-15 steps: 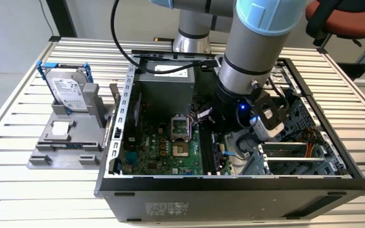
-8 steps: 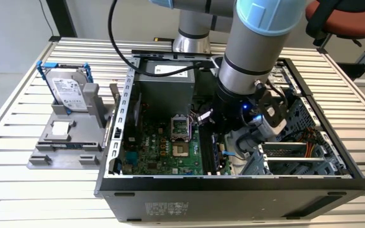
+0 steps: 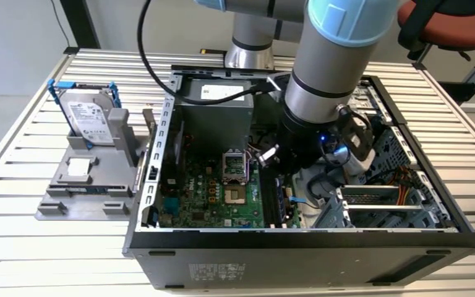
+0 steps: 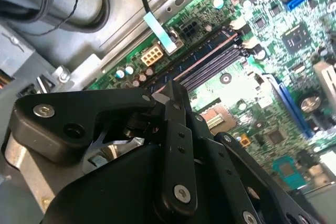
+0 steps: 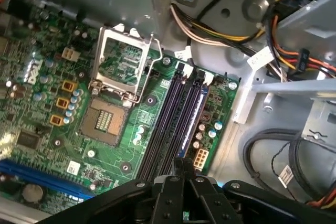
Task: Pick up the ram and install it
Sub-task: 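Press down the ram until it locks into place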
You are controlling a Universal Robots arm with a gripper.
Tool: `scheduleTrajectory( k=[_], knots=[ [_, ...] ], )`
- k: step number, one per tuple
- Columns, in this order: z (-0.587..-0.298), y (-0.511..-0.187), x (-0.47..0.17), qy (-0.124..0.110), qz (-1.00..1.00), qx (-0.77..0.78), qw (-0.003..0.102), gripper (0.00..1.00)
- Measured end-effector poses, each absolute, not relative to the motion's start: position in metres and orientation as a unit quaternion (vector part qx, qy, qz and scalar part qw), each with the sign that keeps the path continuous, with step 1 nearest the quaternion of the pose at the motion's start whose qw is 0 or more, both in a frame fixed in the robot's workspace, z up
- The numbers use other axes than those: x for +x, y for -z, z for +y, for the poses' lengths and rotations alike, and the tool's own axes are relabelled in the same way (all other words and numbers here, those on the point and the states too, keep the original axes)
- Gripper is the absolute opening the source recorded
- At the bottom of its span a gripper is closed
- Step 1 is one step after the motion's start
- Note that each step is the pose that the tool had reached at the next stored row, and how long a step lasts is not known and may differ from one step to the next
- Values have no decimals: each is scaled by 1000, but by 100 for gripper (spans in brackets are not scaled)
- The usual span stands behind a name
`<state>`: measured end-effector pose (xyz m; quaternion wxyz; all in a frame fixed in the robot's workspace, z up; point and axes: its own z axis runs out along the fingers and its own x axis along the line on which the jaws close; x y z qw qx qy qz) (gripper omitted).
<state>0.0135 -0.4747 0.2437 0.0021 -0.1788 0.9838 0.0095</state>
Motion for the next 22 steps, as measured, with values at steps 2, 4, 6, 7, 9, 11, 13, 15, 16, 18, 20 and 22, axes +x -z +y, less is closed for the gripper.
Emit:
scheduleTrajectory(
  k=[2, 4, 6, 7, 9, 11, 13, 15, 16, 18, 20, 22],
  knots=[
    [-475, -244, 14, -10, 980, -196, 2, 0],
    [-475, -244, 14, -10, 977, -215, 2, 0],
    [-475, -244, 14, -10, 973, -232, 2, 0],
    [-475, -244, 14, -10, 970, -241, 1, 0],
    [-475, -244, 14, -10, 966, -259, 1, 0],
    [-475, -244, 14, -10, 961, -276, 1, 0],
    [-475, -244, 14, -10, 956, -294, 1, 0],
    [-475, -244, 14, -10, 950, -311, 1, 0],
    [-475, -244, 14, -10, 948, -319, 1, 0],
    [-475, -244, 14, -10, 942, -337, 1, 0],
    [-475, -244, 14, -10, 935, -354, 0, 0],
    [-475, -244, 14, -10, 929, -371, 0, 0]
  ],
)
